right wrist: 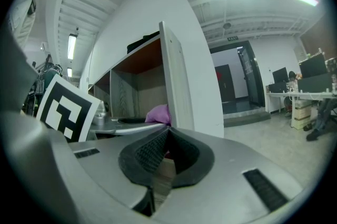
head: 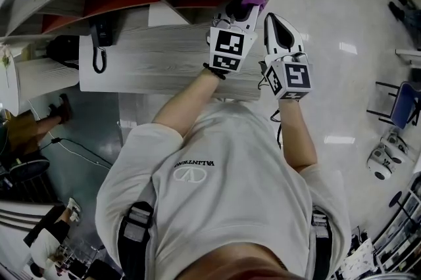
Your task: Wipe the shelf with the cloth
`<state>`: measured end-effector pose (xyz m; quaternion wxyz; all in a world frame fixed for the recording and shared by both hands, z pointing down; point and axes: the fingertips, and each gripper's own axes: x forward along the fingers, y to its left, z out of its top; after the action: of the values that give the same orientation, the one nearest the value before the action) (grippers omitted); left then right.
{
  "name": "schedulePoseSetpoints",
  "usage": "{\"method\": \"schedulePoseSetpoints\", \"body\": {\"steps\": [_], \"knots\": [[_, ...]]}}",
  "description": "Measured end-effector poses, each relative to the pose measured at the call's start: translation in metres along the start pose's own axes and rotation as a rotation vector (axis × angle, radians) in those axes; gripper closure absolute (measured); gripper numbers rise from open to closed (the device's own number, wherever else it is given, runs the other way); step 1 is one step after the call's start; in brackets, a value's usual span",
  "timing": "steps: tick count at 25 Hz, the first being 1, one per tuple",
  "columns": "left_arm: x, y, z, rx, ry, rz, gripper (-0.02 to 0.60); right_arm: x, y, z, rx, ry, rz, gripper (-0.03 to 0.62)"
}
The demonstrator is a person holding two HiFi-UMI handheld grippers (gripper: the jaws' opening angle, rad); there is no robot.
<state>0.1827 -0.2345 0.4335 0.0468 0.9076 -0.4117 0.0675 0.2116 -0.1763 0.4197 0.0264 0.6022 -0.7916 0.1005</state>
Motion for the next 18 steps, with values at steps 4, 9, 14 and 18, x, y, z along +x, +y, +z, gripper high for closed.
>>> {"method": "schedulePoseSetpoints", "body": {"steps": [4, 9, 14, 18], "knots": [[-0.004, -0.004, 0.014, 0.006, -0.024, -0.003, 0.499, -0.005, 0.001, 0.007, -0.003, -0.014, 0.003, 0.594], [-0.010, -0.008, 0.026, 0.015, -0.041, -0.011, 0.499, -0.010, 0.005, 0.018, -0.013, -0.039, 0.007, 0.594], [-0.014, -0.011, 0.042, 0.020, -0.062, -0.020, 0.499, -0.013, 0.007, 0.026, -0.019, -0.058, 0.008, 0.594], [-0.017, -0.014, 0.055, 0.023, -0.080, -0.025, 0.499, -0.016, 0.011, 0.030, -0.035, -0.066, 0.017, 0.594]]}}
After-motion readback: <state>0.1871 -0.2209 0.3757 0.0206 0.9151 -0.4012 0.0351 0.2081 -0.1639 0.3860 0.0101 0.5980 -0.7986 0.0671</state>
